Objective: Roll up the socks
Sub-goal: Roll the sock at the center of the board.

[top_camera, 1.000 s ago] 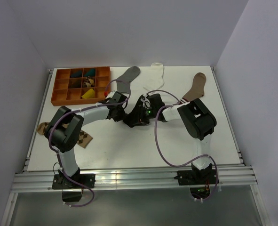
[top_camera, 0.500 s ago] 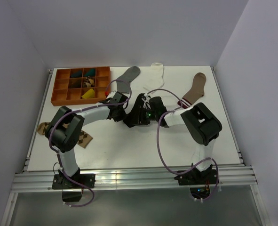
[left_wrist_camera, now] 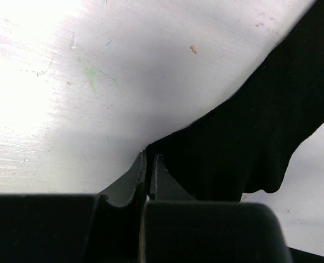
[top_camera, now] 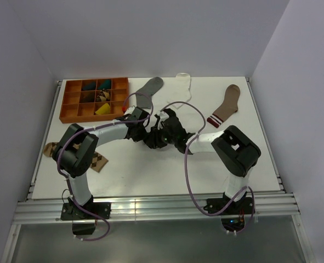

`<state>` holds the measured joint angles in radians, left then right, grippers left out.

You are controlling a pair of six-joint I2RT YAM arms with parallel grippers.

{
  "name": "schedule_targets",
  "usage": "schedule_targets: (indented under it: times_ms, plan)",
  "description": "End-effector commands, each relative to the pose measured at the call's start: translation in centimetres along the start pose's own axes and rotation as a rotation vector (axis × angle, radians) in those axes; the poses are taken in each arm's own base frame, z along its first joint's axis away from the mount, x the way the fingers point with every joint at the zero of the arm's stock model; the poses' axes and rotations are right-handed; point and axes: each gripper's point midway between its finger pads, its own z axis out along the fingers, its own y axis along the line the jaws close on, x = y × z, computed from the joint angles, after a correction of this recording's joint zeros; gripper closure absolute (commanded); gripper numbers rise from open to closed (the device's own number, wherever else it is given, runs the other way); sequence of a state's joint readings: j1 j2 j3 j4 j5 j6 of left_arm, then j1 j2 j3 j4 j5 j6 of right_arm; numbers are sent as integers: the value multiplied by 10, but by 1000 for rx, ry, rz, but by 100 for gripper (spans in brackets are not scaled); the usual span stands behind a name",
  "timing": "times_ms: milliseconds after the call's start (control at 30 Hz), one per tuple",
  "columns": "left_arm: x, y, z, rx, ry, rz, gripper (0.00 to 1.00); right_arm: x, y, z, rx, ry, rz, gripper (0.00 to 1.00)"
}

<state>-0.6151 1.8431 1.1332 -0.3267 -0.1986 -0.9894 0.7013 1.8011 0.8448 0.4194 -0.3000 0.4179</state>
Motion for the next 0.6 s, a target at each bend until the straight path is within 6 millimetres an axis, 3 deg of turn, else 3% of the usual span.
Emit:
schedule_targets:
  times_ms: [0,567]
  plan:
    - [8,5,-6,-8,21,1,100,-12,-7,-2,92,-77,-122,55]
    - [10,5,-13,14,22,-32,100,37,-16,18,305,6,-324,55]
